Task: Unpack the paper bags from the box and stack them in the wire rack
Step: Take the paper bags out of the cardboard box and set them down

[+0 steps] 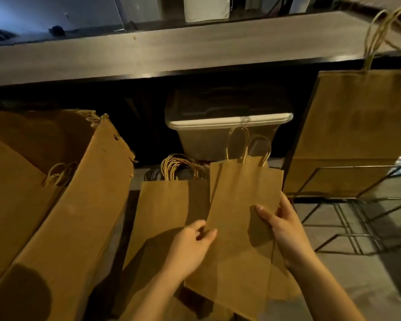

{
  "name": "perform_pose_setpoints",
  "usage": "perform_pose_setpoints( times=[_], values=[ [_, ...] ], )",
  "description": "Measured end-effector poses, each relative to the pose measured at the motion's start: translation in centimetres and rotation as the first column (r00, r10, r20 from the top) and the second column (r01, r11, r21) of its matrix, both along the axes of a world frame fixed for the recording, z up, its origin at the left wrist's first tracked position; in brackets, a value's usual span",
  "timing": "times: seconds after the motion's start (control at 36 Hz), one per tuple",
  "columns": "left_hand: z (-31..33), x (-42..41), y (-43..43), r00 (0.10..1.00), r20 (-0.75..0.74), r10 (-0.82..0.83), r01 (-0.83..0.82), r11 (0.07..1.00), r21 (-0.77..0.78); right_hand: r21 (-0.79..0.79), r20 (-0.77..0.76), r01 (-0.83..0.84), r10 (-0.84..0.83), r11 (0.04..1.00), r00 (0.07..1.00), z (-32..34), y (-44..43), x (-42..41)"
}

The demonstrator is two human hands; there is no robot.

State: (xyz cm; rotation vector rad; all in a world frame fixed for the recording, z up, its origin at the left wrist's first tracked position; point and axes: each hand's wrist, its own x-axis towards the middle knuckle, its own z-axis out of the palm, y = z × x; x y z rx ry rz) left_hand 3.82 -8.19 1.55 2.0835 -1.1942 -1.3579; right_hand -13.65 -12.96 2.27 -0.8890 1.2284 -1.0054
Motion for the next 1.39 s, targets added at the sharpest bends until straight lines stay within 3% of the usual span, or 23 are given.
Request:
perform_pose_setpoints(
  times=[0.19,0.31,0.5,0.72,0.86,1.11,1.22,1.39],
  values=[
    [-1.5,-0.2,1.7,0.989,0.139,-0.046,0.045,0.999,0.006,0.089,0.031,0.084,-0.087,0.992,0.996,-2.3,1.4,-0.8],
    [-1.6,-0.8,1.9,0.996,0.092,-0.009,0.018,0.995,-0.100,0.038,-0.043,0.146,-0.145,0.989,0.989,-2.3,1.3,-1.3],
    [-1.5,-2.8,1.2,0.999,-0.027,-0.044,0.041,0.995,-0.085,-0.096,-0.245,0.226,-0.243,0.969,0.939,-1.4,0.1,-2.7],
    [-2.1,-2.9,1.6,0.958,-0.232,0.168,-0.175,0.984,-0.011,-0.076,-0.340,0.061,-0.084,0.995,0.937,-2.7,0.9,-2.6],
    [-2.2,-3.3,2.4,0.917,-0.287,0.278,-0.277,0.960,0.047,-0.078,-0.446,-0.035,-0.004,0.996,0.895,-4.0,2.6,-1.8],
    [-2.4,-4.1,2.7,0.833,-0.346,0.432,-0.465,0.885,-0.012,-0.189,-0.531,-0.145,0.023,0.971,0.847,-4.5,4.0,-2.3],
    [-2.0,-4.4,2.0,0.843,-0.385,0.375,-0.416,0.909,-0.027,-0.191,-0.499,-0.091,-0.017,0.977,0.866,-4.6,3.8,-2.9],
    [-1.3,-5.4,1.3,0.909,-0.361,0.206,-0.212,0.977,0.024,-0.146,-0.552,-0.074,-0.019,0.986,0.834,-4.8,3.8,-4.0]
  ],
)
